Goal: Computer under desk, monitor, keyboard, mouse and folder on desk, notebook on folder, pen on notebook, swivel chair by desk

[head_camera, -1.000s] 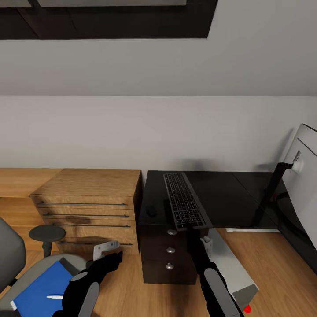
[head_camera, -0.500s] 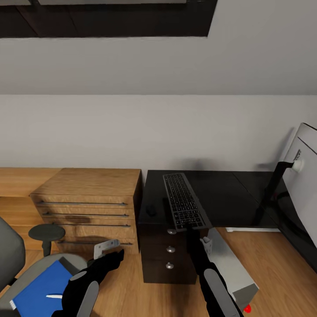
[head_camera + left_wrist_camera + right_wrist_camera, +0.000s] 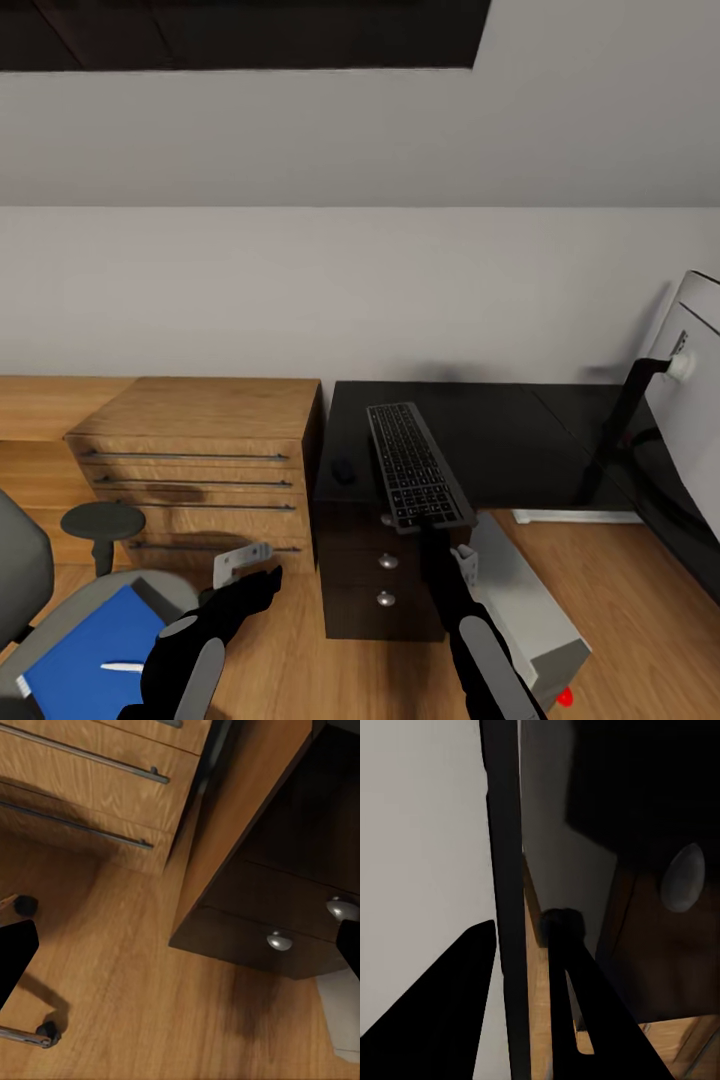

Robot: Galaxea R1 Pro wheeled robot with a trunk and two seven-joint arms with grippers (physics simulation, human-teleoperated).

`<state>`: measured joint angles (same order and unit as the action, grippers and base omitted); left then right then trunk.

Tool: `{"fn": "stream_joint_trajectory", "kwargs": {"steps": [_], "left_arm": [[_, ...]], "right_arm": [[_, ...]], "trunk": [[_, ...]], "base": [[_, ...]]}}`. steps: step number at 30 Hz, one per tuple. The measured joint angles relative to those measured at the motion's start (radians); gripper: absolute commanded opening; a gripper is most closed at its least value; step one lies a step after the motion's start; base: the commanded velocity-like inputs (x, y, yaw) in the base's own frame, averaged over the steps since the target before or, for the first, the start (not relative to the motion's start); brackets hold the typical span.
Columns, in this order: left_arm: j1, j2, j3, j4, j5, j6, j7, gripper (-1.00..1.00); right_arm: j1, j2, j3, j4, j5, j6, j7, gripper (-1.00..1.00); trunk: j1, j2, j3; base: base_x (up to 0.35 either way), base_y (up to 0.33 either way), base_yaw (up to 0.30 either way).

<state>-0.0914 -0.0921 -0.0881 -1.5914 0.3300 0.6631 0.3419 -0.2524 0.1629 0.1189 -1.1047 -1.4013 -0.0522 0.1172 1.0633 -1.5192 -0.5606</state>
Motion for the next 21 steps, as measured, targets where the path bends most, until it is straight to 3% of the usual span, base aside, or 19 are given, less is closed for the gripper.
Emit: {"fn": "stream_joint_trajectory", "kwargs": {"steps": [2,3,6,21], "left_arm": [[0.000,0.000,-0.009,0.000,0.000,0.000,0.000,1.00],[0.000,0.001,-0.049,0.000,0.001,-0.001,0.002,1.00],[0.000,0.001,-0.064,0.000,-0.001,-0.001,0.003,1.00],[0.000,0.003,-0.066,0.000,-0.001,0.000,0.003,1.00]], "right_arm": [[0.000,0.000,0.000,0.001,0.000,0.000,0.000,-1.00],[0.000,0.000,0.000,0.001,0.000,0.000,0.000,-1.00],[0.000,0.000,0.000,0.001,0.000,0.000,0.000,-1.00],[0.000,-0.001,-0.003,0.001,0.001,-0.003,-0.002,-1.00]], "trunk": [[0.008,-0.014,-0.006],[0.011,-0.021,-0.009],[0.023,-0.042,-0.019],[0.027,-0.049,-0.022]], "base": [[0.000,0.000,0.000],[0.000,0.000,0.000],[0.000,0.000,0.000],[0.000,0.000,0.000]]}}
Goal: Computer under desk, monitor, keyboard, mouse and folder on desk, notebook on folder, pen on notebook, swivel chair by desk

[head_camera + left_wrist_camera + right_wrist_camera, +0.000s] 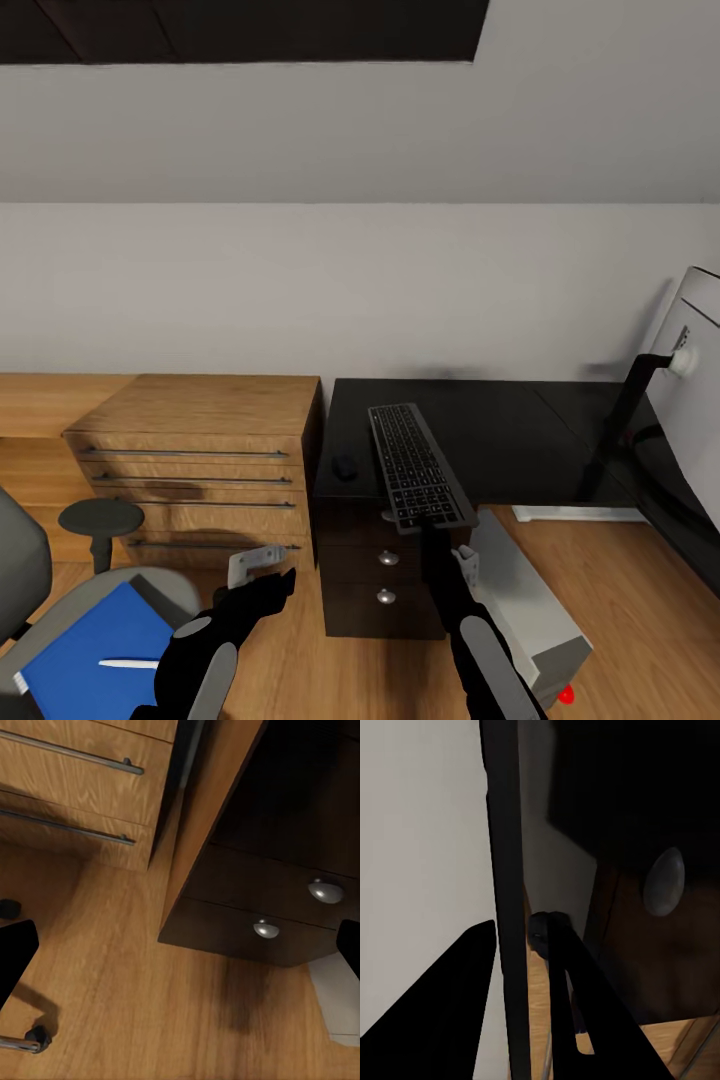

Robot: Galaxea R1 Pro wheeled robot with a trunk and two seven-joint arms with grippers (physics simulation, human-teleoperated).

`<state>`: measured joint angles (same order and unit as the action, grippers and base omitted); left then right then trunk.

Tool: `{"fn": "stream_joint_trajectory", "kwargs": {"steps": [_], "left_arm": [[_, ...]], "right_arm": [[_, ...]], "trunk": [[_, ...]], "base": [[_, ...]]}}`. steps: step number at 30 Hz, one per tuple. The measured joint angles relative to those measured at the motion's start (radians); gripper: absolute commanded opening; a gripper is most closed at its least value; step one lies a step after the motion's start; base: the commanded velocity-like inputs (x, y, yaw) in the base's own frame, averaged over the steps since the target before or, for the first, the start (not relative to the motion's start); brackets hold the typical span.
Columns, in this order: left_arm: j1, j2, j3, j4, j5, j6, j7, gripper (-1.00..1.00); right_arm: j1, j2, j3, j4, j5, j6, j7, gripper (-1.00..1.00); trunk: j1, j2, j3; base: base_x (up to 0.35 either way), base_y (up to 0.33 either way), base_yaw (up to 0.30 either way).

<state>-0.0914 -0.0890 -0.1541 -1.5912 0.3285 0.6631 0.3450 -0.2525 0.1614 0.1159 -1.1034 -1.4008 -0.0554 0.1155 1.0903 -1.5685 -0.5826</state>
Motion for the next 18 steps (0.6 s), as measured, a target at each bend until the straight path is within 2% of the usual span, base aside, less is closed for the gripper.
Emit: {"fn": "stream_joint_trajectory", "kwargs": {"steps": [9,18], "left_arm": [[0.000,0.003,0.001,0.000,0.001,0.000,0.000,1.00],[0.000,0.003,-0.001,0.002,0.001,0.000,0.000,1.00]], "right_arm": [[0.000,-0.002,-0.001,0.000,0.000,0.002,-0.003,-1.00],[0.000,-0.004,-0.003,-0.003,0.000,0.004,0.000,-1.00]], "trunk": [[0.000,0.000,0.000],[0.000,0.000,0.000]], "base": [[0.000,0.000,0.093],[0.001,0.000,0.012]]}}
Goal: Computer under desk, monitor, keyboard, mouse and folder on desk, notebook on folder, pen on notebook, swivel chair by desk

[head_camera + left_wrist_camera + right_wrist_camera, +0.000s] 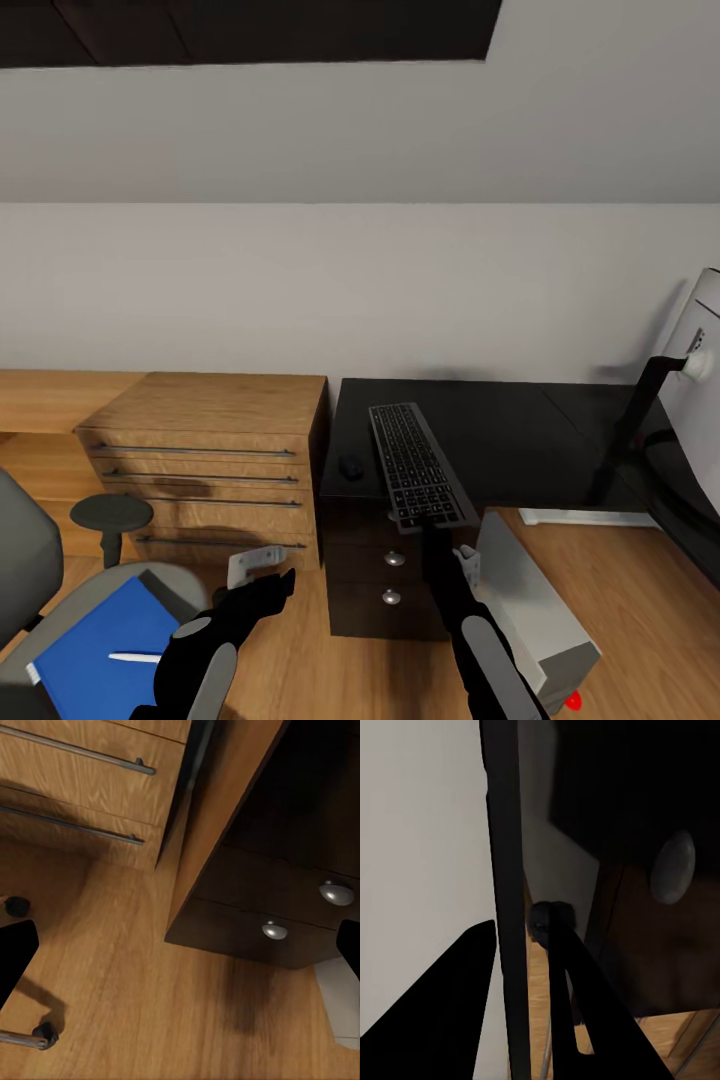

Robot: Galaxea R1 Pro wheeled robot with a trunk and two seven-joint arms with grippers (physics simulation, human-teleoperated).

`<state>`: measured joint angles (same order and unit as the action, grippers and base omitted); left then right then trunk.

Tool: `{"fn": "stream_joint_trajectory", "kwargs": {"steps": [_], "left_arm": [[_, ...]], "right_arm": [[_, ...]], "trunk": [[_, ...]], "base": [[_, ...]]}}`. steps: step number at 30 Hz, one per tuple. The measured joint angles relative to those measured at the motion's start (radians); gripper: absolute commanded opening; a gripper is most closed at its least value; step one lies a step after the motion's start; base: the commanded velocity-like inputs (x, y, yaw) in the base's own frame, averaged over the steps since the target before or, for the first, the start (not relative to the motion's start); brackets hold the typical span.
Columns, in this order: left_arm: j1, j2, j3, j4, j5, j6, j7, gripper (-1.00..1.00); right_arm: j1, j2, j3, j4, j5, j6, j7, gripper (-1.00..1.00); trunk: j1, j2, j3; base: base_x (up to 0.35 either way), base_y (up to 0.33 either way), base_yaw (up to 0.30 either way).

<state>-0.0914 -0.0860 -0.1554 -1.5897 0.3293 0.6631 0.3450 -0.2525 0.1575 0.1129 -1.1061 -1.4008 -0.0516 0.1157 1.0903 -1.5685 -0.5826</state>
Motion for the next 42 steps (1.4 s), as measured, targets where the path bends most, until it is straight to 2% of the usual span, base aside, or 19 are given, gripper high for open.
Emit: {"fn": "stream_joint_trajectory", "kwargs": {"steps": [7,18,26,36,37,42], "left_arm": [[0.000,0.000,0.000,0.000,0.001,0.000,-0.001,1.00],[0.000,-0.001,0.001,-0.001,0.001,0.000,-0.003,1.00],[0.000,-0.003,0.001,-0.002,0.001,0.000,-0.001,1.00],[0.000,-0.002,0.001,-0.003,0.001,0.000,-0.002,1.00],[0.000,-0.002,0.001,-0.003,0.001,0.000,-0.002,1.00],[0.000,-0.002,0.001,-0.003,0.001,0.000,-0.002,1.00]], "right_arm": [[0.000,-0.020,0.004,-0.002,0.001,0.033,0.000,-1.00],[0.000,-0.017,0.011,0.003,0.000,0.039,0.000,-1.00],[0.000,-0.017,0.010,0.003,0.000,0.039,-0.002,-1.00],[0.000,-0.021,0.008,0.003,0.000,0.040,-0.006,-1.00],[0.000,-0.021,0.008,0.003,0.000,0.040,-0.007,1.00],[0.000,-0.021,0.008,0.002,0.000,0.040,-0.007,1.00]], "trunk": [[0.000,0.000,0.000],[0.000,0.000,0.000],[0.031,-0.056,-0.025],[0.031,-0.056,-0.025],[0.031,-0.056,-0.025],[0.031,-0.056,-0.025]], "base": [[0.171,0.000,0.000],[0.068,0.000,0.000],[0.000,0.000,0.000],[0.000,0.000,0.000],[0.000,0.000,0.000],[0.000,0.000,0.000]]}}
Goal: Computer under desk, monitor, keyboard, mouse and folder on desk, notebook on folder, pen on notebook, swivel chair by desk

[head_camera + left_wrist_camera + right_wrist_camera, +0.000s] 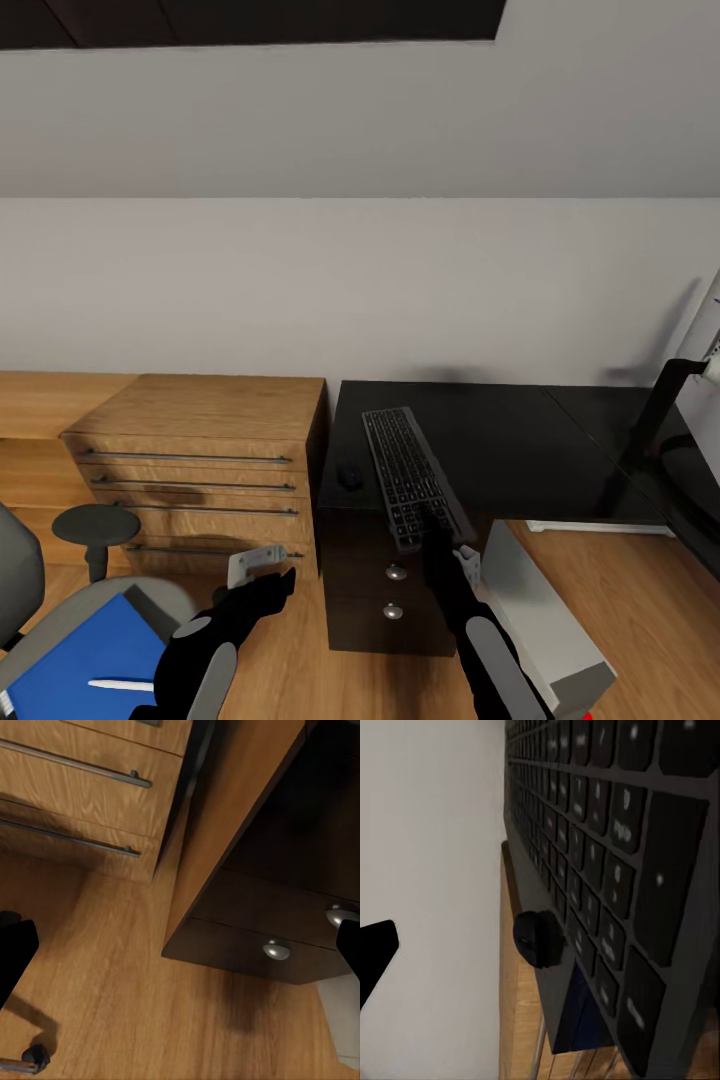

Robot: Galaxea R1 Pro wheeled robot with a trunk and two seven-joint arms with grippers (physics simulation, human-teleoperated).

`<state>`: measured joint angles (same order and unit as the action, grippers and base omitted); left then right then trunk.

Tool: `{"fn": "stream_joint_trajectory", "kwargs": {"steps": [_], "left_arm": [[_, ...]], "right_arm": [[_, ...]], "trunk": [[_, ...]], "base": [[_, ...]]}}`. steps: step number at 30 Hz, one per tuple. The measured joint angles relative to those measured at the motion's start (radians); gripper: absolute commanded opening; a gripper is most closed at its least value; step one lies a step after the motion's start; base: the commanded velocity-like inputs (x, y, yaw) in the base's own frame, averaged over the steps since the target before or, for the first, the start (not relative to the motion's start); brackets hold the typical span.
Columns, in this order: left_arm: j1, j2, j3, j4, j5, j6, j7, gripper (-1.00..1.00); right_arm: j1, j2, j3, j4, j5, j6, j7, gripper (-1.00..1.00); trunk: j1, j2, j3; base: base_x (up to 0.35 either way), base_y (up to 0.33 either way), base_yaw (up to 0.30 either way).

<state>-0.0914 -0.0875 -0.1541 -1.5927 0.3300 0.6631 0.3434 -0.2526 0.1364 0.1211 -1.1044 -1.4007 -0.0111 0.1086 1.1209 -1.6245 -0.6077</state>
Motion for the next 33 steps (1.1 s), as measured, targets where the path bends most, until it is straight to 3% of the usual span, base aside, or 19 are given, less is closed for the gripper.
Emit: {"fn": "stream_joint_trajectory", "kwargs": {"steps": [13,22,33], "left_arm": [[0.000,0.003,0.003,0.001,0.001,0.000,-0.001,1.00],[0.000,0.003,0.002,0.002,0.002,0.001,-0.002,1.00],[0.000,0.003,0.001,0.002,0.000,0.000,-0.002,1.00]], "right_arm": [[0.000,0.000,0.000,0.000,0.000,0.000,-0.001,1.00],[0.000,-0.001,-0.003,0.000,0.000,0.000,-0.001,1.00],[0.000,-0.001,-0.003,-0.001,0.000,-0.002,0.000,1.00]], "trunk": [[0.000,0.000,0.000],[0.001,0.000,0.000],[0.000,0.000,0.000]], "base": [[-0.021,0.000,0.000],[-0.305,-0.024,0.000],[-0.293,-0.185,0.000]]}}
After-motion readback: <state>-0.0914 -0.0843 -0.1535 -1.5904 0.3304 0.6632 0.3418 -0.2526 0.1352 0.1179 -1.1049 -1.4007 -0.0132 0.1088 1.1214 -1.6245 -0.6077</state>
